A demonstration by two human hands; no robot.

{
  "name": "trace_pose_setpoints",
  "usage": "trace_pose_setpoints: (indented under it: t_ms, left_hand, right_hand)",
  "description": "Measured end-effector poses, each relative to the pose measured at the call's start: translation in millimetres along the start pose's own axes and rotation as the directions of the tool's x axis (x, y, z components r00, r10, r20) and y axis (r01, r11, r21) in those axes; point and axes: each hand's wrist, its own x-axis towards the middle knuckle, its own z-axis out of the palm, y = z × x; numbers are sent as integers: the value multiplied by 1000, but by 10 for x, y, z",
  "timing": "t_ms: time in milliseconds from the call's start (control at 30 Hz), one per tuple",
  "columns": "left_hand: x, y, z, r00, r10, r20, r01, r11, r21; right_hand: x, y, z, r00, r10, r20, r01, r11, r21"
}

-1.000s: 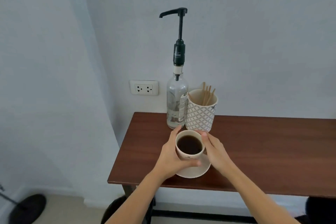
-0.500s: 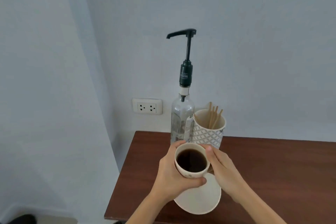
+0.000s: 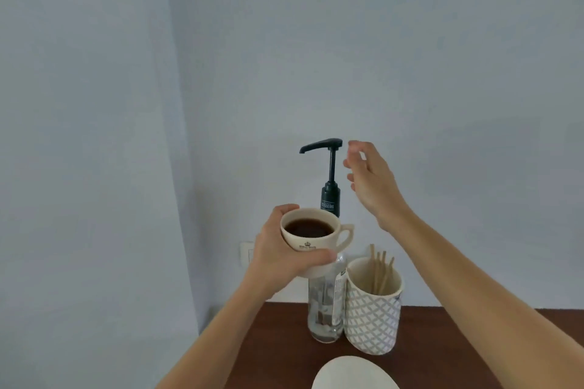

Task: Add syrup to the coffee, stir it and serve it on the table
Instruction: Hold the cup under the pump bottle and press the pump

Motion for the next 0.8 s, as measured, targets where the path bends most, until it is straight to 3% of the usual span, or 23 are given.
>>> trace_pose_setpoints:
  t_ms: [367, 800]
  left_hand:
    - [577, 310, -183, 998, -46, -35, 44, 998, -45]
    - [773, 279, -206, 996, -84, -31, 81, 991, -107]
  right_hand:
    - [331, -258, 382, 989, 148, -17, -134, 930, 343]
    - [428, -142, 534, 988, 86, -125, -33, 928, 371]
